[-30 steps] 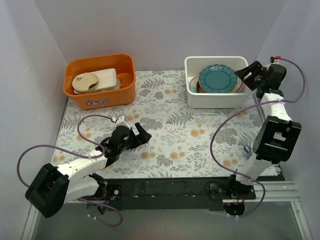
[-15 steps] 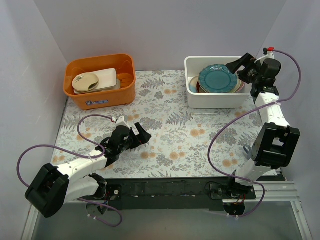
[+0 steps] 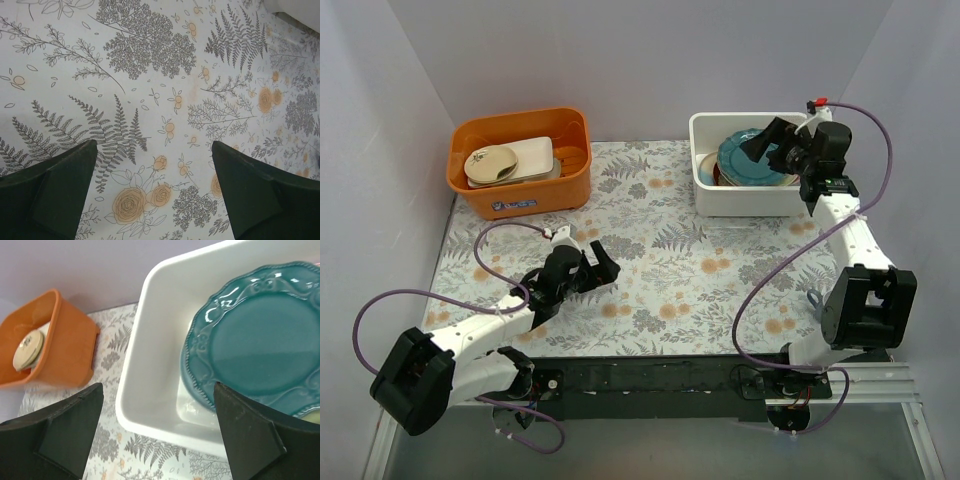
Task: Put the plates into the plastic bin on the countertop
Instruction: Place the plate in the plastic bin, then reset both arms
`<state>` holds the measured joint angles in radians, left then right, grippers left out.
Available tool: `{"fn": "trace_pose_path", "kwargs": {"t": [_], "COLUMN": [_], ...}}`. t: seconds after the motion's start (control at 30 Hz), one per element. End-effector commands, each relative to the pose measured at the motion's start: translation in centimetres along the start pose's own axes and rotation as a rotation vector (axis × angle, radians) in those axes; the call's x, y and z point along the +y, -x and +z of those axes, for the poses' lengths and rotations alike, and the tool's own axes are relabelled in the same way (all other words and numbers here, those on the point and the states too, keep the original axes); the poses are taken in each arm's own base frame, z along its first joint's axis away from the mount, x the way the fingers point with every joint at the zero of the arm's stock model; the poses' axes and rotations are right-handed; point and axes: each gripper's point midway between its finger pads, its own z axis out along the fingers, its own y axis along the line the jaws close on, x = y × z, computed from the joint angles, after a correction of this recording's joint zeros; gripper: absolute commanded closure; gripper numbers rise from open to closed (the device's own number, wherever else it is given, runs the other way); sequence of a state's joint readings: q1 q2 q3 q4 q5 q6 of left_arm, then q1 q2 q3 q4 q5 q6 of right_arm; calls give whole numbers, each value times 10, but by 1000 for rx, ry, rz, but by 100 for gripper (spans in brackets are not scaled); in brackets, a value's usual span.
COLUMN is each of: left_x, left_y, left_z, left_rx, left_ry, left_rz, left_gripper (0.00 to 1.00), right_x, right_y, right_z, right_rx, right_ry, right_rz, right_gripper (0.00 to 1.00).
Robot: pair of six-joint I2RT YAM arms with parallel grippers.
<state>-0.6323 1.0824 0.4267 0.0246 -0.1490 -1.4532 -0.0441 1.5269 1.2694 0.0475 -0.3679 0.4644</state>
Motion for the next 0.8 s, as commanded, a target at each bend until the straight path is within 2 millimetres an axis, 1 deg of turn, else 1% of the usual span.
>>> {"fn": "trace_pose_path", "kwargs": {"t": [0.0,0.03,0.07,0.1,0.13,0.17,0.2,0.27,0.3,0.33,0.37,0.4,0.43,0.47,0.5,0.53,0.6,0.63,0.7,0.73,0.77], "left_x": [-7,-8,-9,-9,-9,-10,-12,-14,-15,-18,-19,-20,-25,-24,-25,-29,-28,-29,-27,-25,-28], "left_y": [23,24,27,27,28,30,32,36,38,40,41,43,44,48,50,53,59,62,65,69,68], "left_z": [-4,-4,-4,-4,-4,-4,-5,-5,-6,-7,-7,-8,-10,-11,-12,-14,-15,-16,-17,-17,-19], "left_rx": [-44,-42,-42,-37,-36,-37,-35,-40,-40,-40,-40,-39,-29,-34,-29,-27,-28,-30,-20,-26,-6], "left_ry": [30,32,36,45,49,50,53,50,49,40,35,28,-2,-5,-15,-31,-30,-34,-41,-38,-63], "left_rz": [65,74,85,92,97,103,109,112,112,111,108,106,105,95,94,93,89,90,79,65,60], "left_gripper": [2,2,2,2,2,2,2,2,2,2,2,2,2,2,2,2,2,2,2,2,2], "right_x": [22,43,47,57,62,62,70,74,72,76,76,74,73,71,72,66,63,57,51,45,40], "right_y": [-7,-19,-29,-36,-41,-52,-58,-71,-80,-89,-94,-108,-113,-119,-121,-134,-140,-152,-160,-171,-176], "right_z": [-16,-16,-17,-18,-19,-21,-24,-28,-31,-33,-35,-39,-41,-44,-48,-51,-56,-59,-65,-68,-70], "right_rx": [23,53,86,99,113,146,156,183,198,215,223,247,252,264,260,280,286,311,326,347,353], "right_ry": [28,69,74,91,98,95,114,123,112,124,127,125,126,123,124,119,113,102,89,77,68], "right_rz": [-116,-139,-146,-177,-187,-187,-204,-214,-215,-224,-226,-225,-230,-228,-231,-228,-237,-232,-237,-231,-233], "right_gripper": [3,3,3,3,3,3,3,3,3,3,3,3,3,3,3,3,3,3,3,3,3]}}
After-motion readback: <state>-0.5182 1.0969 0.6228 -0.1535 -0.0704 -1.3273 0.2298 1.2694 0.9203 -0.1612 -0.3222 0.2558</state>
